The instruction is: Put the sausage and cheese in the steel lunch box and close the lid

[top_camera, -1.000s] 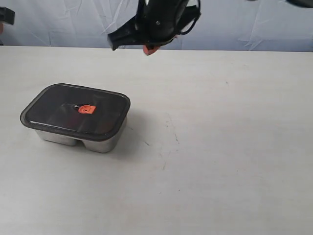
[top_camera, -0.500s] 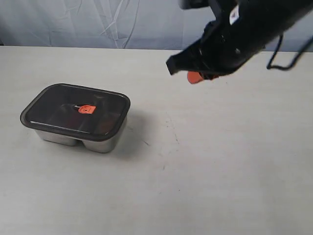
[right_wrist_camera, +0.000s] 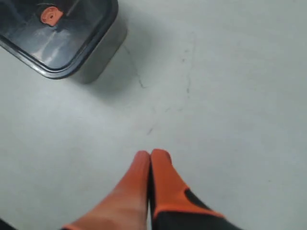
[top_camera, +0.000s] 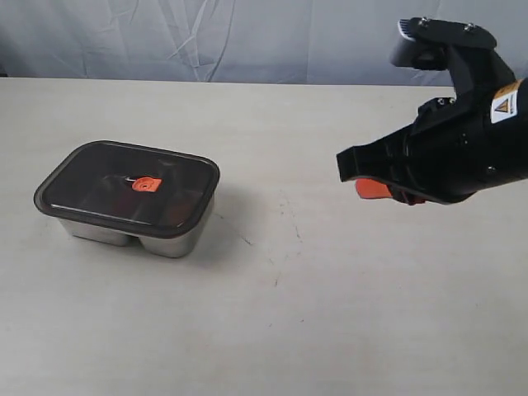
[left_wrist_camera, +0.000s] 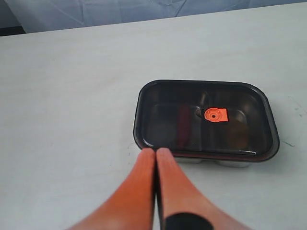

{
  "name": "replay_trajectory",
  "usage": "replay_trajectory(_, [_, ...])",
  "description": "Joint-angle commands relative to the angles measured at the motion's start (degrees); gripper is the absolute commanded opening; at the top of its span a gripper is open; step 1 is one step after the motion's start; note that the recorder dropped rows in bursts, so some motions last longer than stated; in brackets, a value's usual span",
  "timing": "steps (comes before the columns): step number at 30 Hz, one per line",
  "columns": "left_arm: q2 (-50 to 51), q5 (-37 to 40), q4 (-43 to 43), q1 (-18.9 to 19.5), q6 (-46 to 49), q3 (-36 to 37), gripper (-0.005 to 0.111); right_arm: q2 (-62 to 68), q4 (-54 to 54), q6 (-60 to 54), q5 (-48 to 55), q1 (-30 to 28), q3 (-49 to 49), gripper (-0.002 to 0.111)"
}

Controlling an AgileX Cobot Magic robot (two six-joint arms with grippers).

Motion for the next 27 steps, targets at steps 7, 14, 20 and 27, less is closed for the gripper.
replay_trajectory(7, [-0.5,-0.4,-0.6,0.0,-0.5,0.3,0.000,-4.4,0.2,-1.9,-5.8,-0.7,-0.5,-0.001])
replay_trajectory(14, [-0.5,-0.4,-0.6,0.0,-0.5,0.3,0.000,-15.3,-9.2,-9.7,-16.1,-17.9,1.2,-0.001])
replay_trajectory(20, [-0.5,-0.4,-0.4,0.0,-0.5,0.3,0.000,-28.5,-9.2,-10.6,-16.0,-35.0,9.2,-0.001])
replay_trajectory(27, [-0.5,-0.4,-0.4,0.0,-0.5,0.3,0.000,-49.6,-7.1,-10.9,-16.0,-43.6,28.6,-0.001])
